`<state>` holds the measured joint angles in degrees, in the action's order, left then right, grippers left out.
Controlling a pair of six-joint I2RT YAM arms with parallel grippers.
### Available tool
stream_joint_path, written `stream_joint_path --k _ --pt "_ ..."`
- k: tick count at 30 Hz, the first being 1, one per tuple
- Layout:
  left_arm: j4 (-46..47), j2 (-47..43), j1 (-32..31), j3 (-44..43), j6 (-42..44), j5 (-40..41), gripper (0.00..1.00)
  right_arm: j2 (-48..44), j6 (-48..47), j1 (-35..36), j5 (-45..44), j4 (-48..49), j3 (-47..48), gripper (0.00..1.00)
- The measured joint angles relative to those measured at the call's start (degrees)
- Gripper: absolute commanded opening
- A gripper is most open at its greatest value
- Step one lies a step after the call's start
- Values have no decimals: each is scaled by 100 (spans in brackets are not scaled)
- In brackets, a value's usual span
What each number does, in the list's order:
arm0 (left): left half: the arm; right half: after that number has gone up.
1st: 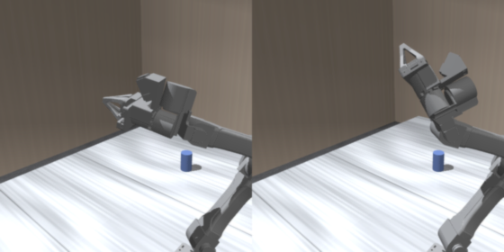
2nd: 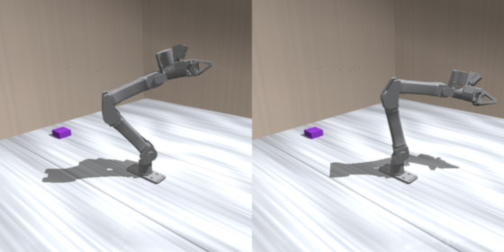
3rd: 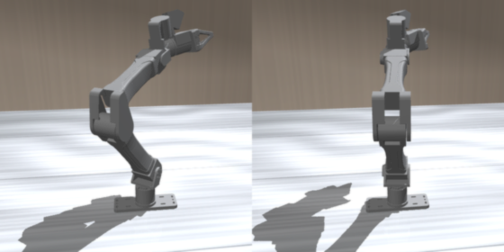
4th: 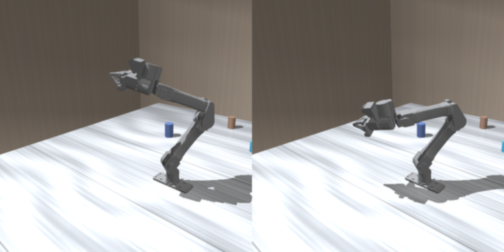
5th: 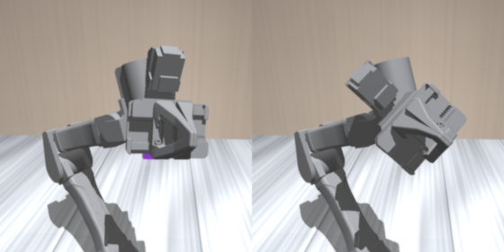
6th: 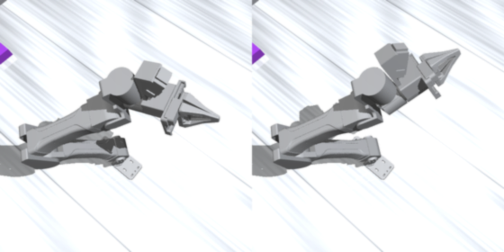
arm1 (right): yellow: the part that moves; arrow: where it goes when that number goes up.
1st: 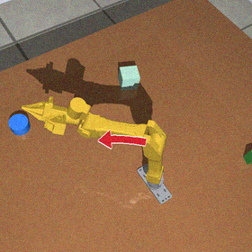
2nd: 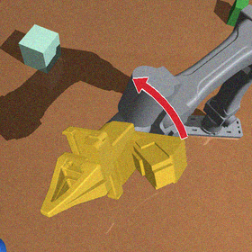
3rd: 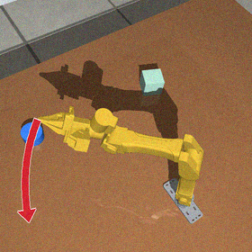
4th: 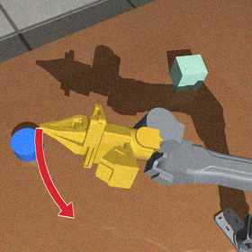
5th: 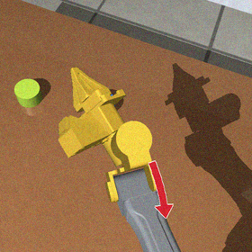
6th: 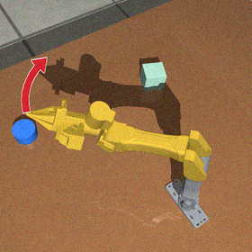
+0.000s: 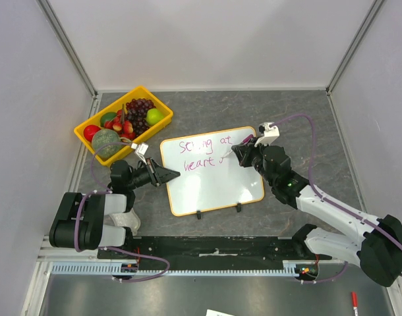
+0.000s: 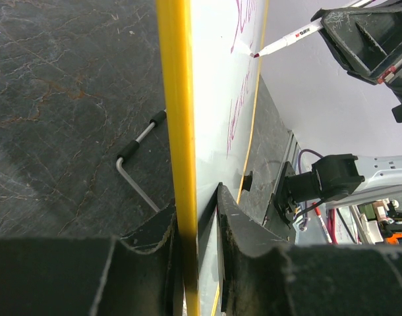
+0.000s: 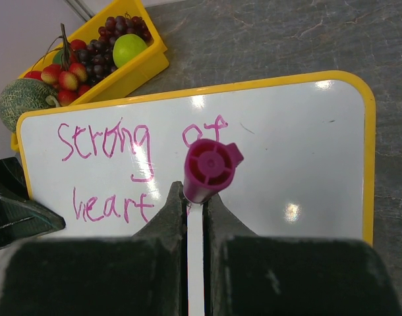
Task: Write a sentence on the whiteboard
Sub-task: Pick up the sentence from the whiteboard.
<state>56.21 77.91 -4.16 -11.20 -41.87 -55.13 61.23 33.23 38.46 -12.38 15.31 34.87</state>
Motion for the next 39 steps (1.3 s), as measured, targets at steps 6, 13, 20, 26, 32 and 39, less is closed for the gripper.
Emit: stream_joint_path --k 6,13,20,26,32,39 --pt "0 0 0 -2 0 0 2 -7 0 0 4 -28 0 0" --pt "0 0 0 -2 0 0 2 -83 -2 0 39 -94 -74 0" --pt "0 0 0 -4 0 0 2 -166 0 0 103 -105 -186 0" --pt "0 2 0 -7 -2 -2 2 -216 -2 0 103 -129 -212 0" --pt "0 0 0 -7 -2 -7 2 -245 -9 0 98 -184 -205 0" --pt "0 2 0 -9 -2 -20 2 -245 -44 -7 98 -330 -2 0"
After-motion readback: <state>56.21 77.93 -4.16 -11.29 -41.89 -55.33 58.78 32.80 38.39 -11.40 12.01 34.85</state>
